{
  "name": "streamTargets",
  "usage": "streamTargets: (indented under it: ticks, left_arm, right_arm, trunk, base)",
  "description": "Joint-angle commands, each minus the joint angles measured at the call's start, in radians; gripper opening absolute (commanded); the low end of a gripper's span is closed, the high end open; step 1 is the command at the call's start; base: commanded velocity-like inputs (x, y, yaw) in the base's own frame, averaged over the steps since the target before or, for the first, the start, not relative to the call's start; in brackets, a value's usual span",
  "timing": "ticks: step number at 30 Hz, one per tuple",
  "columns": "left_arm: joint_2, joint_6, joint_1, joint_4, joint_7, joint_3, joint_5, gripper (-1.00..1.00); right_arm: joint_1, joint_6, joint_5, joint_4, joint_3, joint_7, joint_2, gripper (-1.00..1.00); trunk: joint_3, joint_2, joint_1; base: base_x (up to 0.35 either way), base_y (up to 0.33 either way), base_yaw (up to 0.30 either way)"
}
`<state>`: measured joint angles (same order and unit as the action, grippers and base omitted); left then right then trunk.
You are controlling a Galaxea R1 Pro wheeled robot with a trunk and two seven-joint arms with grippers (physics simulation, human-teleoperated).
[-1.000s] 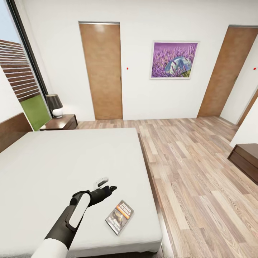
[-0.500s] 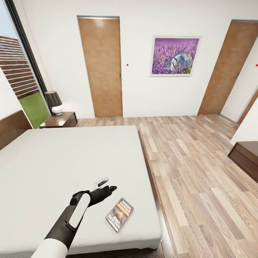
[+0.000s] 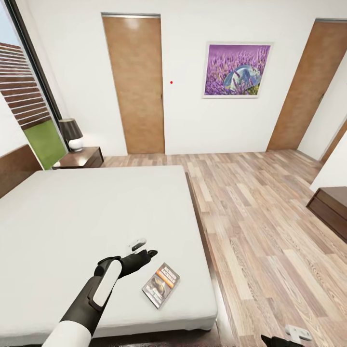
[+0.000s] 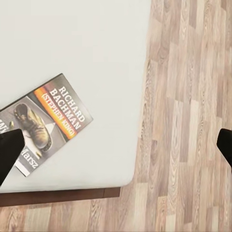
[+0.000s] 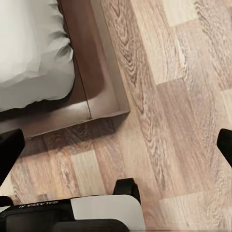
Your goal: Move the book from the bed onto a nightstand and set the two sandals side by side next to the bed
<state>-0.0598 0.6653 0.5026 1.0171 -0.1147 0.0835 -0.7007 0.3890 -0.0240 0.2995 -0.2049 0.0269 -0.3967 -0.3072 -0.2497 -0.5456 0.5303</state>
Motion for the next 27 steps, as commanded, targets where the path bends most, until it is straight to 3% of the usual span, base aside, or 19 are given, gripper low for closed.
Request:
streamTargets:
  ticks: [1,3,8,11,14,17,27]
  left_arm:
    - [0.000,0.003,0.001,0.001,-0.010,0.001,-0.011,1.00]
    - [0.000,0.003,0.001,0.001,-0.010,0.001,-0.011,1.00]
    - [-0.001,0.004,0.001,0.001,-0.010,0.001,-0.011,1.00]
    - [-0.003,0.004,0.001,0.001,-0.010,0.002,-0.011,1.00]
    - [-0.004,0.003,0.001,0.000,-0.010,0.002,-0.011,1.00]
    - [-0.004,0.002,0.001,0.000,-0.010,0.003,-0.011,1.00]
    - [-0.007,-0.002,0.001,-0.001,-0.010,0.005,-0.010,1.00]
  right_arm:
    - [0.001,-0.006,0.003,-0.002,0.002,-0.005,0.000,1.00]
    - [0.000,-0.013,0.000,-0.005,0.001,-0.006,-0.002,1.00]
    - [0.000,-0.020,-0.003,-0.005,-0.001,-0.040,-0.035,1.00]
    - [0.000,-0.021,-0.003,-0.004,-0.002,-0.148,-0.058,1.00]
    - [0.000,-0.021,-0.003,-0.004,-0.002,-0.302,-0.087,1.00]
    - [0.000,-0.017,-0.002,-0.002,-0.002,-0.427,-0.101,1.00]
    - [0.000,-0.006,-0.002,0.101,-0.002,-0.462,-0.105,1.00]
  trunk:
    - [-0.003,-0.002,0.000]
    - [-0.006,-0.002,0.000]
    - [-0.014,-0.002,0.000]
    - [-0.019,-0.002,0.000]
    - [-0.024,-0.002,0.000]
    - [-0.028,-0.002,0.000]
    - [-0.044,-0.002,0.000]
  base:
    - [0.000,0.000,0.000]
    - [0.000,0.000,0.000]
    - [0.000,0.000,0.000]
    - [0.000,0.000,0.000]
    - [0.000,0.000,0.000]
    - [0.000,0.000,0.000]
    - [0.000,0.000,0.000]
